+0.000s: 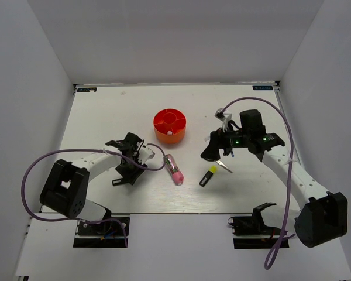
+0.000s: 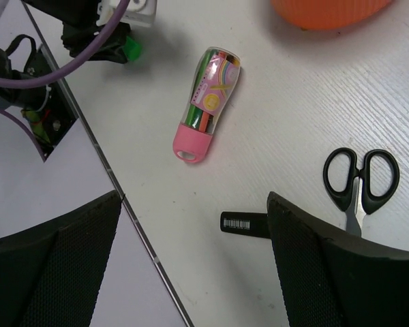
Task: Sort the stationery into containers
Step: Pick up the pen from the center of the board, then place the pen in the storage box.
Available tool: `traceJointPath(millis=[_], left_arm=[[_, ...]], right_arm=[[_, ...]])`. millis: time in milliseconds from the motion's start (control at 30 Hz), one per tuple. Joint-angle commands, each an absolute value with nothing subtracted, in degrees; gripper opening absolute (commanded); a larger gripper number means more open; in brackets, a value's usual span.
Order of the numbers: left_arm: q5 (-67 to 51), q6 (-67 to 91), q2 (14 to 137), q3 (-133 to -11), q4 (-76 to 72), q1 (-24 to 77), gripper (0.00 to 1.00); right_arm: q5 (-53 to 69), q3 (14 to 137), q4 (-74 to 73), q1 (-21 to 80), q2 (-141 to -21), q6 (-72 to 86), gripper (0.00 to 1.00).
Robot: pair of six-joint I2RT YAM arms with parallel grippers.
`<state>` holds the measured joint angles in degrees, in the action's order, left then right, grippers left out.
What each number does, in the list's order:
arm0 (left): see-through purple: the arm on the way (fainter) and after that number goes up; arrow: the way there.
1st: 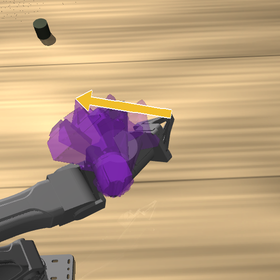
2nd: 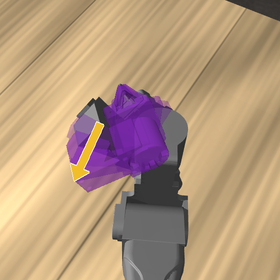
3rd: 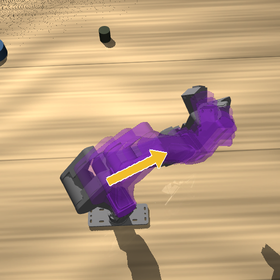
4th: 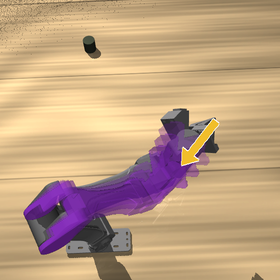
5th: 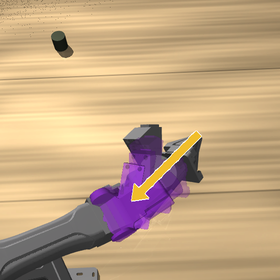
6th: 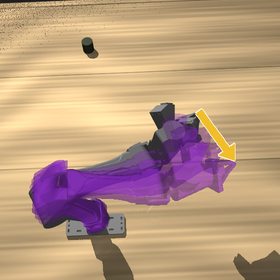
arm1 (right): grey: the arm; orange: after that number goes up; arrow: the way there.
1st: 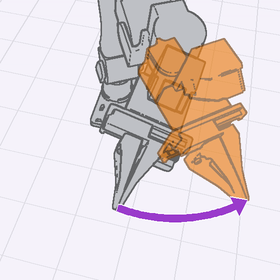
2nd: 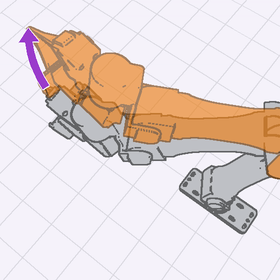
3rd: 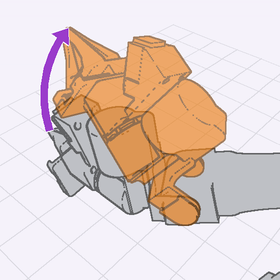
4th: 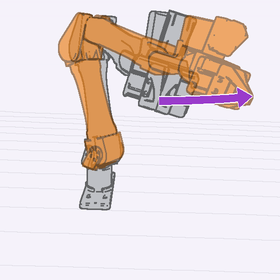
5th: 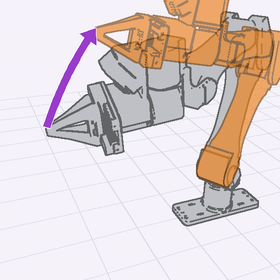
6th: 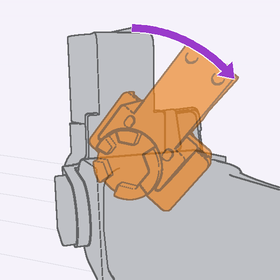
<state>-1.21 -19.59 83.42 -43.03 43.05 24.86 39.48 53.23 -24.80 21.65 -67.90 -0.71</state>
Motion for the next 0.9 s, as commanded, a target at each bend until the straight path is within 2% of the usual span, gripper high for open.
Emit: traceJointPath(millis=[0, 100, 133, 167, 300, 333, 433, 467, 500, 533, 733, 833, 867], left_arm=[[1.93, -20.30, 84.46, -41.84, 41.05, 24.96, 0.60], [2.90, -19.52, 84.82, -40.78, 40.08, 25.05, 0.41], [3.16, -19.42, 84.64, -40.35, 39.90, 25.05, 0.29], [3.34, -19.25, 84.38, -40.17, 39.38, 25.05, 0.23], [4.40, -16.97, 83.42, -42.43, 39.90, 24.70, 0.10], [4.39, -16.09, 83.15, -43.23, 40.51, 24.61, 0.07], [3.17, -11.54, 79.20, -48.68, 40.87, 24.70, 0.00], [1.86, -10.38, 78.49, -50.00, 40.78, 24.61, 0.00], [1.15, -9.50, 77.09, -54.45, 40.09, 24.61, 0.00], [-1.21, -5.92, 76.65, -55.88, 37.90, 24.61, 0.00], [-7.45, 7.28, 77.77, -62.31, 15.76, 22.24, 0.00], [-5.89, 12.65, 82.25, -65.37, 6.18, 21.53, 0.00], [-2.23, 14.92, 84.27, -65.91, 4.06, 21.36, 0.00]], right_arm=[[43.50, 51.86, -22.06, 20.30, -65.13, 1.58, 0.89], [44.65, 51.50, -21.62, 19.42, -64.87, 1.93, 0.87], [45.43, 51.33, -21.71, 18.90, -64.95, 2.11, 0.87], [45.70, 51.33, -21.62, 18.37, -64.78, 2.37, 0.87], [46.93, 50.72, -21.27, 17.23, -64.51, 2.29, 0.87], [46.85, 50.63, -21.44, 17.14, -64.42, 2.02, 0.90], [47.37, 50.54, -23.63, 17.05, -64.25, -3.74, 0.90], [47.11, 50.54, -23.73, 16.96, -64.60, -6.56, 0.81], [46.85, 50.54, -24.34, 17.14, -64.77, -8.24, 0.58], [45.63, 50.71, -25.65, 17.05, -65.12, -10.78, 0.01], [37.53, 49.31, -23.82, 16.96, -66.09, -12.48, 0.00], [37.71, 48.87, -23.20, 16.79, -66.27, -12.04, 0.00], [37.71, 48.78, -22.86, 16.79, -66.36, -11.87, 0.00]])
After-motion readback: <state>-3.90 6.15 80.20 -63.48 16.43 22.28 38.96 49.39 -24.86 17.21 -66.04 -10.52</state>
